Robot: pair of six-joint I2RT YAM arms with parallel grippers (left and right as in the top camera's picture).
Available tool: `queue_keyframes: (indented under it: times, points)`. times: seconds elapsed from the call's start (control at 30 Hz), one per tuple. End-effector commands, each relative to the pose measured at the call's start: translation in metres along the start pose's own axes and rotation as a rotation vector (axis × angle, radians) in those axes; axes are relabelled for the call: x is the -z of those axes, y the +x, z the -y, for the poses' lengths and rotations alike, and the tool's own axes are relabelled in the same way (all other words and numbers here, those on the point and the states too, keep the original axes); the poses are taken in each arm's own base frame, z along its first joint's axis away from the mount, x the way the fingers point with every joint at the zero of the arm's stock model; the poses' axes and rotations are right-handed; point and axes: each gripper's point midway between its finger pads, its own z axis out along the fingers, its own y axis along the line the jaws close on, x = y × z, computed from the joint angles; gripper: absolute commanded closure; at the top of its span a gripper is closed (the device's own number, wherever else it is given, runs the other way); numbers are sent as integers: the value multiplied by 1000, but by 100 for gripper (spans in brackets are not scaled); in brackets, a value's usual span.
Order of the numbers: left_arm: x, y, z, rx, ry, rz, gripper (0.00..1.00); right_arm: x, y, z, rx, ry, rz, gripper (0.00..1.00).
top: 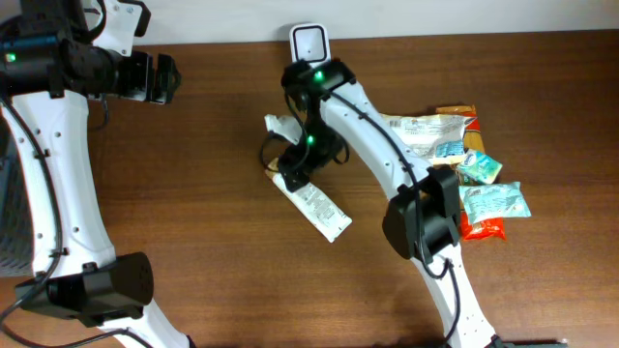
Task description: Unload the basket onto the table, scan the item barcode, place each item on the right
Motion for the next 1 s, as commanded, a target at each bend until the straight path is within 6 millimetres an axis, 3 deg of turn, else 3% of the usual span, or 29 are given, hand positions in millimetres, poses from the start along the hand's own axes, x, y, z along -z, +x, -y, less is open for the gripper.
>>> queue_keyframes:
  times: [0.0, 0.07, 0.1, 0.17, 0.2, 0.23, 0.33, 0.43, 0.5, 0.57, 0.63, 0.7, 0.73, 0.87, 0.9, 0.97]
  points:
    - [3, -1, 0, -16, 1, 10, 1, 93, -13, 21, -111, 77, 252, 10]
    - [3, -1, 0, -16, 1, 10, 1, 135, 2, 45, -181, 55, 362, 1]
    - [3, -1, 0, -16, 1, 10, 1, 140, 13, 67, -234, 47, 372, 1]
    - [3, -1, 0, -16, 1, 10, 1, 109, 30, 76, -211, -56, 291, 1]
    - [3, -1, 0, -16, 1, 10, 1, 75, 42, 70, -174, -122, 187, 19]
    - [3, -1, 0, -16, 1, 10, 1, 41, 52, 60, -139, -181, 100, 28]
    - [3, -1, 0, -16, 1, 10, 1, -39, 54, 43, -63, -220, 4, 31]
    - [3, -1, 0, -16, 1, 10, 1, -74, 58, 42, -57, -239, 4, 36]
    - [3, -1, 0, -16, 1, 10, 1, -93, 61, 39, -88, -287, 24, 46]
    - [3, -1, 0, -16, 1, 10, 1, -96, 58, 31, -126, -342, 46, 68]
    - [3, -1, 0, -16, 1, 10, 1, -90, 47, 11, -129, -451, 96, 70]
    - [3, -1, 0, -16, 1, 10, 1, -97, 47, -1, -104, -456, 74, 70]
    - [3, -1, 0, -16, 1, 10, 1, -109, 47, -11, -133, -455, 51, 75]
    - [3, -1, 0, -16, 1, 10, 1, -117, 40, -12, -256, -447, 44, 77]
    - [3, -1, 0, -16, 1, 10, 1, -117, 38, -11, -252, -446, 50, 96]
    - [3, -1, 0, -16, 1, 10, 1, -114, 30, -8, -286, -434, 77, 96]
